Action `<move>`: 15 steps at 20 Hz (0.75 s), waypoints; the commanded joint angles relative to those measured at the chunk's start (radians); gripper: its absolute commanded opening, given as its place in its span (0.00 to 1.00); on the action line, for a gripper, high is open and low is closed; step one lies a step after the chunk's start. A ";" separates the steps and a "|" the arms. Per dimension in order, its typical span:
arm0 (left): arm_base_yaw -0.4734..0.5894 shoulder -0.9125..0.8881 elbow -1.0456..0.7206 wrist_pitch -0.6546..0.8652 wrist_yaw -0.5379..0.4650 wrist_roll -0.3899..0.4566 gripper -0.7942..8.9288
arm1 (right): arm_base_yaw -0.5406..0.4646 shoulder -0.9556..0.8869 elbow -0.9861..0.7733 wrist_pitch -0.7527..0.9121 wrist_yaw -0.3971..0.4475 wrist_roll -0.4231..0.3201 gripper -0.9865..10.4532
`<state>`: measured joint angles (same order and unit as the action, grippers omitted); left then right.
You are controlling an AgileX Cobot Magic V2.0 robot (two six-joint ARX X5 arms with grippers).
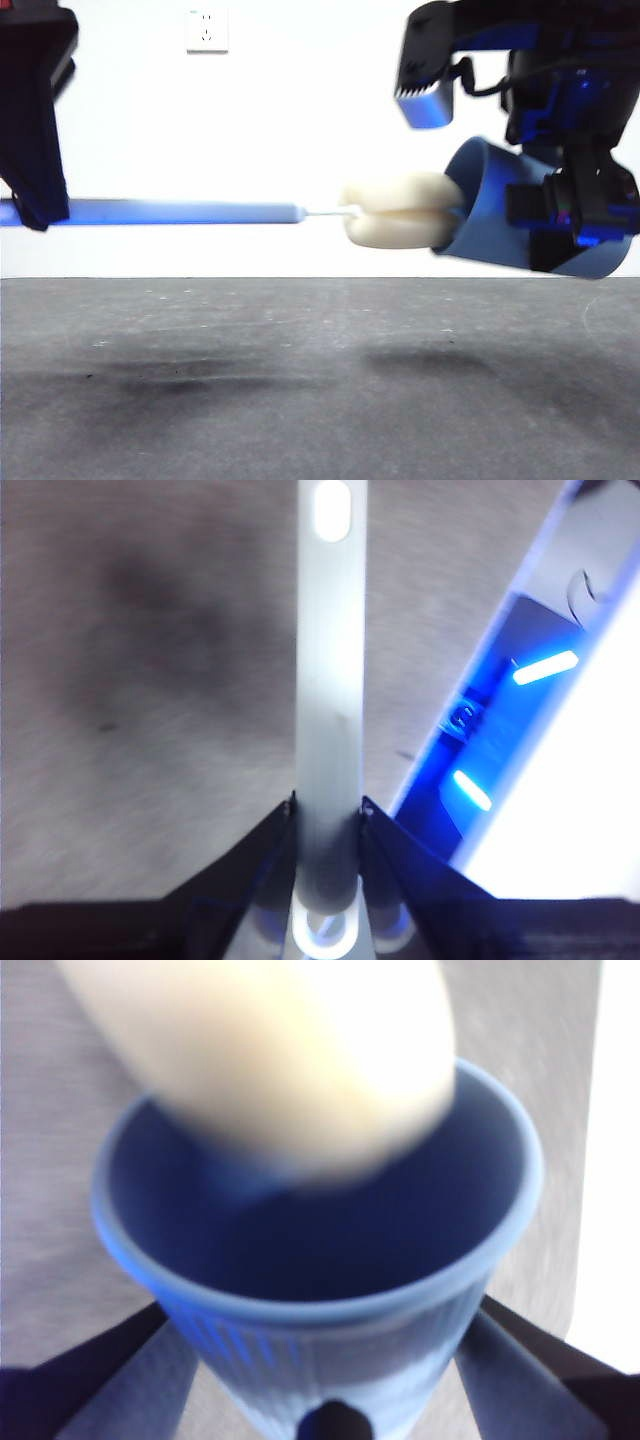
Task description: Pick up the cup brush,pick up the cup,insert the brush into the cup,clean the cup,put the cup brush back,put the cup back to the fixed position on the table
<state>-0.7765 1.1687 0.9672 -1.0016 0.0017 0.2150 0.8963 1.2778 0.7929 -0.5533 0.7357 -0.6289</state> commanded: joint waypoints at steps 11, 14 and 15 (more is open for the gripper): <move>0.246 -0.039 0.001 0.241 -0.004 -0.420 0.07 | -0.171 -0.306 0.020 0.075 -0.211 0.525 0.08; 0.249 0.039 0.001 0.313 -0.054 -0.512 0.07 | -0.171 -0.369 0.022 0.129 -0.339 0.636 0.08; 0.246 0.076 0.001 0.343 -0.052 -0.534 0.07 | -0.171 -0.383 0.022 0.142 -0.376 0.663 0.08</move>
<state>-0.5301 1.2343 0.9672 -0.6689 -0.0467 -0.2699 0.7261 0.8948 0.8097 -0.4187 0.3660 -0.0311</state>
